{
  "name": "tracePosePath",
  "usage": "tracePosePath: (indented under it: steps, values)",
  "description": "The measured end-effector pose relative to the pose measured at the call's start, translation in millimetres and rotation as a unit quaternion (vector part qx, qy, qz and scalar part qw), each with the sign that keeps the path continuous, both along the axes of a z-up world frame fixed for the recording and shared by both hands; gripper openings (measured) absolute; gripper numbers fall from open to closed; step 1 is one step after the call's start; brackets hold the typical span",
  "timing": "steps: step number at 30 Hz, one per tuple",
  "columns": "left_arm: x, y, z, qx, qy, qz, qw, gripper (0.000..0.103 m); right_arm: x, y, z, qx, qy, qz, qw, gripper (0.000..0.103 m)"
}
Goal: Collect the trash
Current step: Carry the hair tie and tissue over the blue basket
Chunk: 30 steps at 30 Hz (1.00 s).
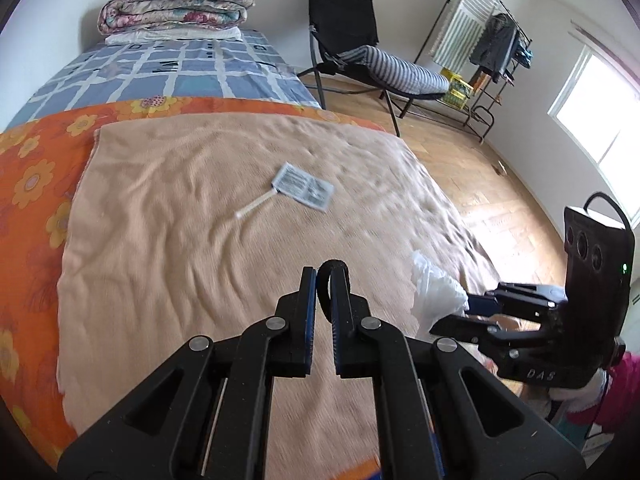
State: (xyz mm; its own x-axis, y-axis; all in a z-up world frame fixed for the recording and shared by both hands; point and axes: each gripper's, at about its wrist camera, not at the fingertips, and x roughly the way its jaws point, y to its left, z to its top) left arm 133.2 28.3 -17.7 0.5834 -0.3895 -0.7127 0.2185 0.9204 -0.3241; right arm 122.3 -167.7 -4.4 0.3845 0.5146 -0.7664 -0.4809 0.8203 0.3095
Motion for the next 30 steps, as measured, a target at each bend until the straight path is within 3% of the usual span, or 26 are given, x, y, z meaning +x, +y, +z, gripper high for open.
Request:
tracePosePath:
  steps: [17,30]
  values:
    - [-135,-55,-10,0.026,0.001,-0.034,0.9991,0.005,-116,-31,10,-0.038,-0.017,0.035,0.998,0.027]
    - [-193,-83,-54,0.031,0.033,-0.052,0.9976,0.005,-174,-39,-20,-0.069,0.012,0.054,0.996,0.027]
